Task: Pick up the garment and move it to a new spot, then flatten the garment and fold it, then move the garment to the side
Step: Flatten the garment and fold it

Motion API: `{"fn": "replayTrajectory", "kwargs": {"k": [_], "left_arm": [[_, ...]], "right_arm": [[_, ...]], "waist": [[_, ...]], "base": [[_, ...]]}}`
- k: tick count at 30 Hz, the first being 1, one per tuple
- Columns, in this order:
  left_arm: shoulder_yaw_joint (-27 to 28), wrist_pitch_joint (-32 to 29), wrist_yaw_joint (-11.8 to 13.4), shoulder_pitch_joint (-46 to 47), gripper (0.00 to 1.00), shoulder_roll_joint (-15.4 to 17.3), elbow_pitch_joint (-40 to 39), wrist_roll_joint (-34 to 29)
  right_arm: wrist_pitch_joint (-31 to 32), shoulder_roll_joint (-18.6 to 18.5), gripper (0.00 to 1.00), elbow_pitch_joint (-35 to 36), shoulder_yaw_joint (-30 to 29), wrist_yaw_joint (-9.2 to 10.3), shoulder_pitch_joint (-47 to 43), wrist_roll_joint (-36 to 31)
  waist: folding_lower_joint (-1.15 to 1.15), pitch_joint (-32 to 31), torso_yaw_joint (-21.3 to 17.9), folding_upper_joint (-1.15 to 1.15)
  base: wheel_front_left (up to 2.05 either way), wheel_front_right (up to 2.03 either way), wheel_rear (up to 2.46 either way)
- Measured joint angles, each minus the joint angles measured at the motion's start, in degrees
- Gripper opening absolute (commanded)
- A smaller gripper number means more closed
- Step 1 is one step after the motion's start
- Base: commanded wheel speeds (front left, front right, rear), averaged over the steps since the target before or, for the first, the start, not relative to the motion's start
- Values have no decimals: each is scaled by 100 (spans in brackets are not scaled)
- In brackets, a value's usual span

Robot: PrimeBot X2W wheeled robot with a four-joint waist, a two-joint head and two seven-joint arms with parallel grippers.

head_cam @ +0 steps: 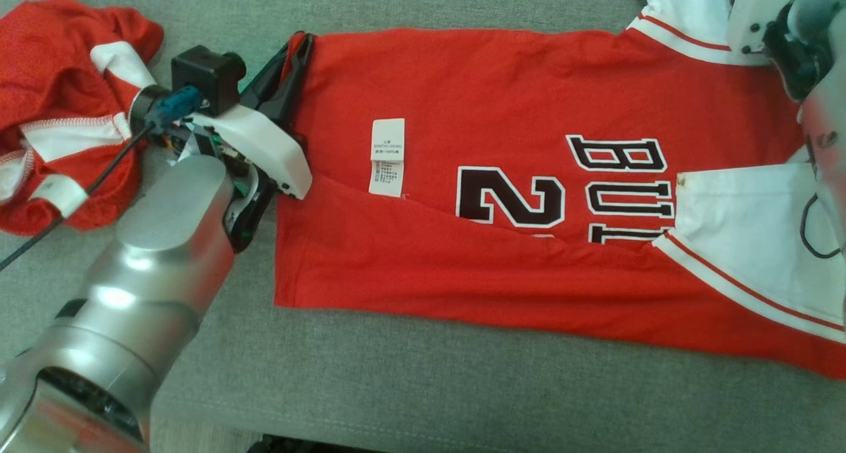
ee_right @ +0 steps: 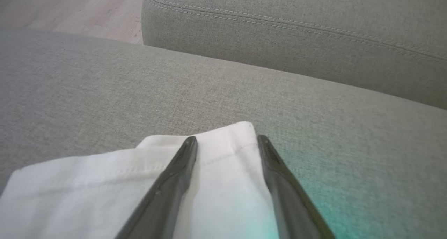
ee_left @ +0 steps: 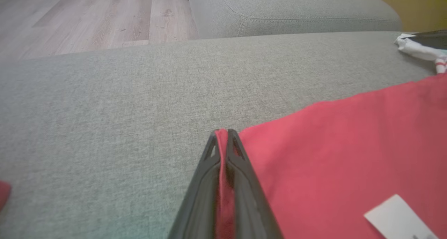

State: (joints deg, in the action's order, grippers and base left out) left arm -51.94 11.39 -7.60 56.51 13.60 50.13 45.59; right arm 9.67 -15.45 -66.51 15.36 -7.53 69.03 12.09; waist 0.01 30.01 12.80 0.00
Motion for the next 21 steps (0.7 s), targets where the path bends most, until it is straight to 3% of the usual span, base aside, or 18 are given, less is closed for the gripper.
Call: {"fn": "replayTrajectory", "kwargs": {"k": [1,8,10,11,16,21], "left_arm": [[-46,79,0,15,0,-19,10,57],[108,289,15,194,0,23,182,20],[448,290,146,191,0,51,-59,-158],[826,292,332,166,0,129,-466,-500],[1443,333,416,-404,0,252,-803,-1038],[1928,332,539,-1241,0,260,-831,-1434]], "right_arm": [[-98,-14,0,-49,46,0,1,0],[-1187,-176,0,-157,-297,0,-4,-62],[-1624,-172,0,-164,-490,0,-3,-57],[-1976,-104,0,-214,-698,0,-10,3],[-2296,231,0,-192,-861,0,-85,324],[-2390,447,0,419,-771,0,-673,790]], "waist": [[-1,-13,4,0],[-1,-42,-87,0],[-1,-77,-142,0],[0,-141,-207,0],[0,-318,-461,0],[-1,-567,-712,0]], "base": [[0,0,0],[0,0,0],[0,0,0],[0,0,0],[0,0,0],[0,0,0]]}}
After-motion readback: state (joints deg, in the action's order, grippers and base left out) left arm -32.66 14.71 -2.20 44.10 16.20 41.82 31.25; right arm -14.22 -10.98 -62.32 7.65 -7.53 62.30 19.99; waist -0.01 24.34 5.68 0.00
